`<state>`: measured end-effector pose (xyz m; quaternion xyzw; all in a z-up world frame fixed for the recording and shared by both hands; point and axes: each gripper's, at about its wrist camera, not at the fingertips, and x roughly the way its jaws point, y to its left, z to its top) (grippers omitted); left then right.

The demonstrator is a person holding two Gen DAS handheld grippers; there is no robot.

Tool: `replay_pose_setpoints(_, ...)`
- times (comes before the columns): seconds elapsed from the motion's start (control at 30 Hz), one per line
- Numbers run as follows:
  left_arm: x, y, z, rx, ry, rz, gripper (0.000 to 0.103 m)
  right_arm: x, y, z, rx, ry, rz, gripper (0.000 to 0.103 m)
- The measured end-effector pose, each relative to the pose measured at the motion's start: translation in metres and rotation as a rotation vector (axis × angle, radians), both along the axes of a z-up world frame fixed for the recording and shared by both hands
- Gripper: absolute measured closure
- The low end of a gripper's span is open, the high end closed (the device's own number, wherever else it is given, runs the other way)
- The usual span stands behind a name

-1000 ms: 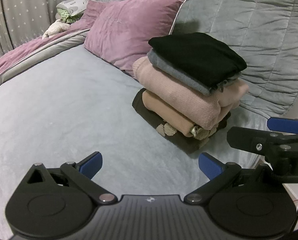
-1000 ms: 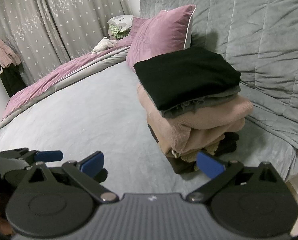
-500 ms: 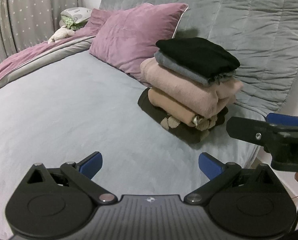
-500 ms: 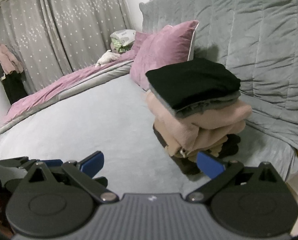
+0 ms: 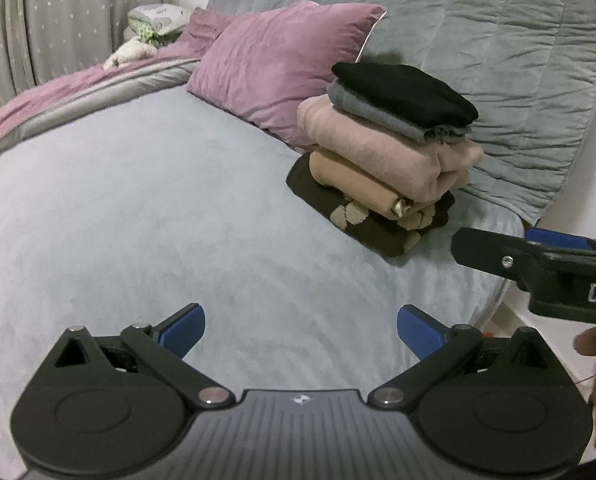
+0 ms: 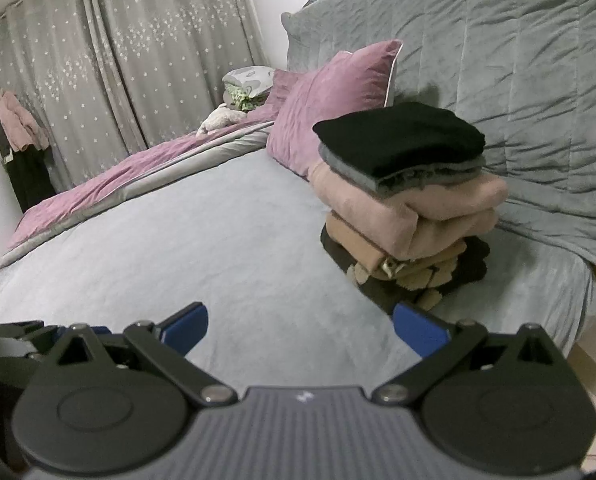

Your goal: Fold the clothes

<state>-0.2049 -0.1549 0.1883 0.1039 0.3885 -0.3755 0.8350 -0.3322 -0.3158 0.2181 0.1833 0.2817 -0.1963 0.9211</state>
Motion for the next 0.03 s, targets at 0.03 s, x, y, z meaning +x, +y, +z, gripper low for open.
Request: replay_pose_setpoints(0.03, 0.0011, 0.0023, -0.0011, -0.005, 0.009, 0.000, 0.000, 0.0014, 0.0017, -0.0007, -0.001, 0.002, 0.002, 0.000)
